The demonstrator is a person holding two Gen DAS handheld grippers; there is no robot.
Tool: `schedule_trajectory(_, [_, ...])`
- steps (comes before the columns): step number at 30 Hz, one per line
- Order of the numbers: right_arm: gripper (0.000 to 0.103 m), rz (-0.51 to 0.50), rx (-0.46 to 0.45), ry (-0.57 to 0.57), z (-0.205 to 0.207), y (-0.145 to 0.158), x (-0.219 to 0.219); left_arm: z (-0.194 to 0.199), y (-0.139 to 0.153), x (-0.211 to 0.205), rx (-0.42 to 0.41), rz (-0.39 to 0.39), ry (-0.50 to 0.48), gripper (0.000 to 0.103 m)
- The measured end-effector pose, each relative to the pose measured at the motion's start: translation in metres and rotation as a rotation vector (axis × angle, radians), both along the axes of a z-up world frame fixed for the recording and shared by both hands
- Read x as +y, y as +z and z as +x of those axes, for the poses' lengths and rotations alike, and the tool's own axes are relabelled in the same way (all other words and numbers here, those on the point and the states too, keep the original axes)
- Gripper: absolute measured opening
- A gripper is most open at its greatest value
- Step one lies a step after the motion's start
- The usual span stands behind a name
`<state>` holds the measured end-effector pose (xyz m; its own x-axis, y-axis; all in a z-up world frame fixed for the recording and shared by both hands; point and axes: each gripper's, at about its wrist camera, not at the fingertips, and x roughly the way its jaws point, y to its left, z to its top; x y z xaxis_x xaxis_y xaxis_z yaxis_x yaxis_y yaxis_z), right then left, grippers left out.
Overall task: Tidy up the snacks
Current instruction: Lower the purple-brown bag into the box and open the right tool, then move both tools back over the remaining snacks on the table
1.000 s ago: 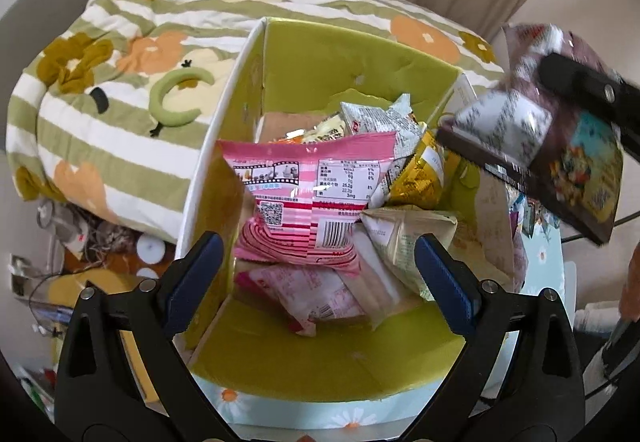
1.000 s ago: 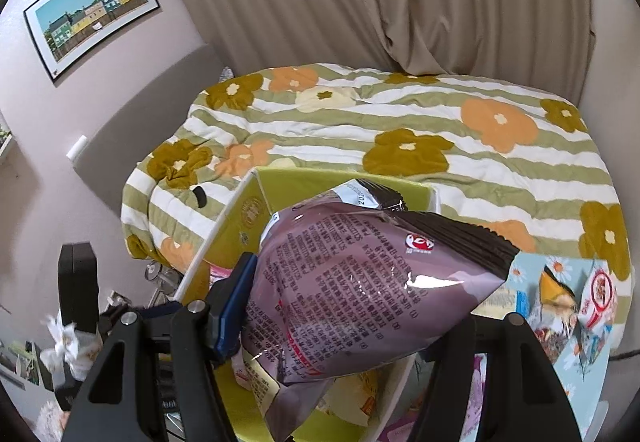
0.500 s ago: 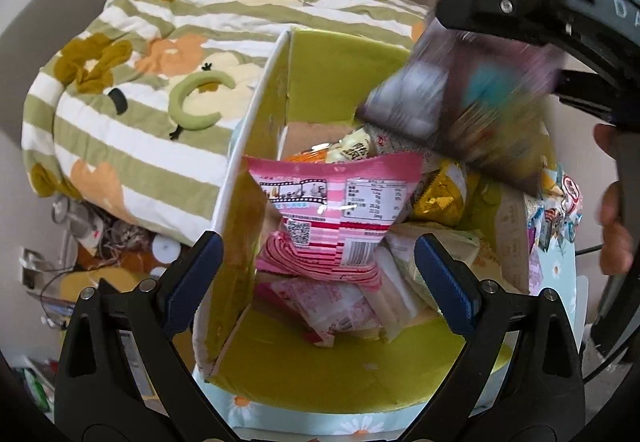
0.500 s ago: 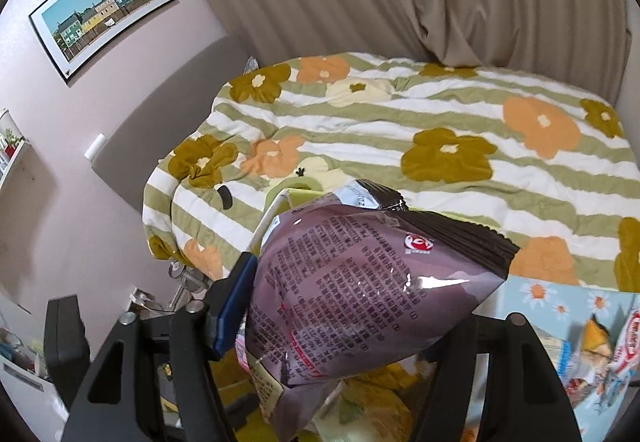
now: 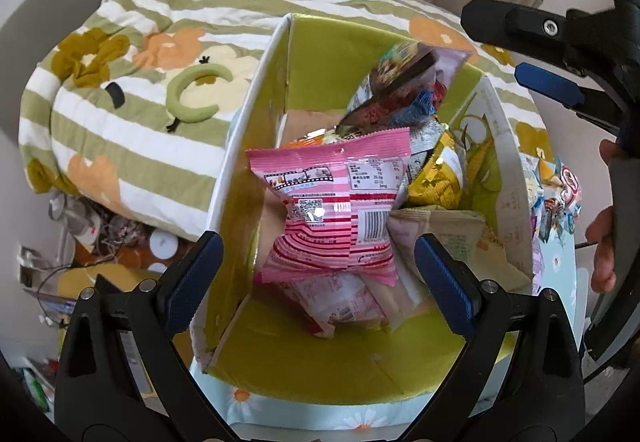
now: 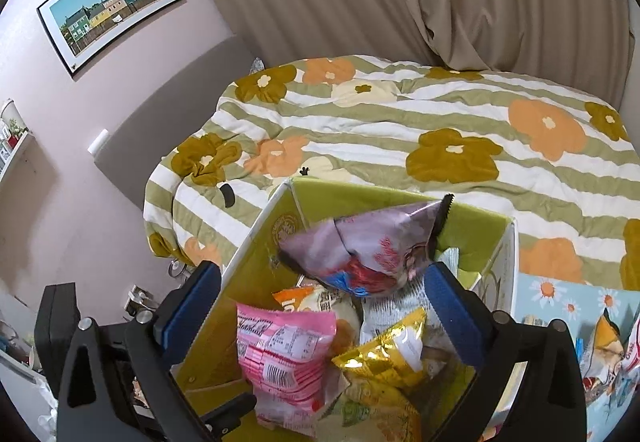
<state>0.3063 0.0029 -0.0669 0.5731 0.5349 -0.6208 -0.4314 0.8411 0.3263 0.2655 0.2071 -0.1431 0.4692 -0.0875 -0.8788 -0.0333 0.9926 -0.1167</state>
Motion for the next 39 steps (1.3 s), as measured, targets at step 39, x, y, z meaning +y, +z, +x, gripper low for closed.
schedule_trajectory(39, [0.102,-0.011,-0.100,-0.269,-0.154,0.026,-0.235,-0.090,0.048,-0.195,-0.150,0.012,-0.174,0.096])
